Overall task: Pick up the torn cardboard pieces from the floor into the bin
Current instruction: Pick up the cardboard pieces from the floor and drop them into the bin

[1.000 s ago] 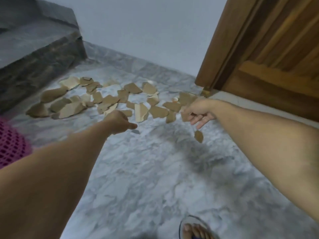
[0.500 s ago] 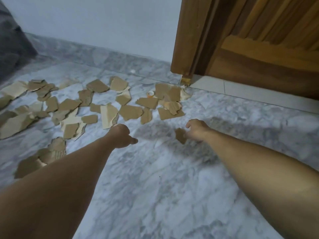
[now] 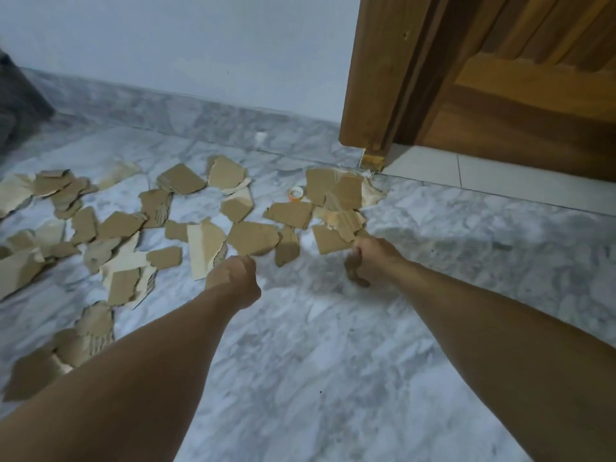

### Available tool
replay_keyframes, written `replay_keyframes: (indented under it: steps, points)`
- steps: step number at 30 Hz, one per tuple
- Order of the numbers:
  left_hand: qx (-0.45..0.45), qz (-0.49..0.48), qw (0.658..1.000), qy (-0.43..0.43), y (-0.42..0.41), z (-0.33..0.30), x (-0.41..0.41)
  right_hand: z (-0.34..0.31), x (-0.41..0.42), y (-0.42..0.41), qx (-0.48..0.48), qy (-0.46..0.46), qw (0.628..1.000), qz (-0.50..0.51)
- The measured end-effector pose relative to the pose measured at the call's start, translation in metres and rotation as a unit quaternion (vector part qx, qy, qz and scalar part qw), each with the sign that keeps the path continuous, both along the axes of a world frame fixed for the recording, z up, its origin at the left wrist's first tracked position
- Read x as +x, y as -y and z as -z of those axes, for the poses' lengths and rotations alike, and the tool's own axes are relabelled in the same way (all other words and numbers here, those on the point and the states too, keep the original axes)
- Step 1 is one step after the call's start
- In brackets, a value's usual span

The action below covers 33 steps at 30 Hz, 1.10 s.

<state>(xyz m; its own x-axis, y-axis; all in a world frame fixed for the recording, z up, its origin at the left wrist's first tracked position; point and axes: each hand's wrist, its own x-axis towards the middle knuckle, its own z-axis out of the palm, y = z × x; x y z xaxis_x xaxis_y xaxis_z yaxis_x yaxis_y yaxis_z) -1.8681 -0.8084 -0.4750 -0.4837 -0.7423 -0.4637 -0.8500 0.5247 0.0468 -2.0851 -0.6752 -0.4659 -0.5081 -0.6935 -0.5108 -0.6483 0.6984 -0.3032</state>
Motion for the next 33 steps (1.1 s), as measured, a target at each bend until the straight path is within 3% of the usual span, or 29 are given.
replay_keyframes:
  steps: [4,7,9,13,18,23,26,29,33]
  points:
    - [-0.079,-0.066,0.989,-0.102,0.033,-0.005,-0.008,-0.006,-0.011,0.043,-0.069,-0.017,0.996,0.057]
    - [-0.109,-0.152,0.978,-0.087,0.057,0.003,-0.001,0.005,-0.017,0.066,-0.054,-0.090,0.994,0.042]
    - [-0.078,-0.245,0.966,-0.038,0.072,0.004,0.006,0.011,-0.017,0.072,-0.003,-0.128,0.991,0.043]
    - [0.020,-0.364,0.931,-0.021,0.093,0.011,0.021,0.022,-0.009,0.075,0.039,-0.080,0.992,0.087]
    - [-0.006,-0.348,0.937,-0.006,0.099,0.027,0.030,0.020,-0.004,0.085,-0.009,-0.019,0.990,0.140]
    - [-0.007,-0.334,0.941,-0.048,0.109,0.024,0.039,0.005,-0.009,0.110,-0.028,0.032,0.995,0.095]
    - [-0.012,-0.327,0.943,-0.067,0.106,0.024,0.041,-0.006,-0.016,0.134,-0.022,-0.041,0.997,0.061]
    - [-0.044,-0.349,0.936,-0.007,0.102,0.021,0.044,-0.007,-0.031,0.148,0.014,-0.132,0.991,0.015]
    - [-0.033,-0.403,0.914,0.039,0.109,0.025,0.055,-0.007,-0.050,0.147,0.057,-0.084,0.995,0.017]
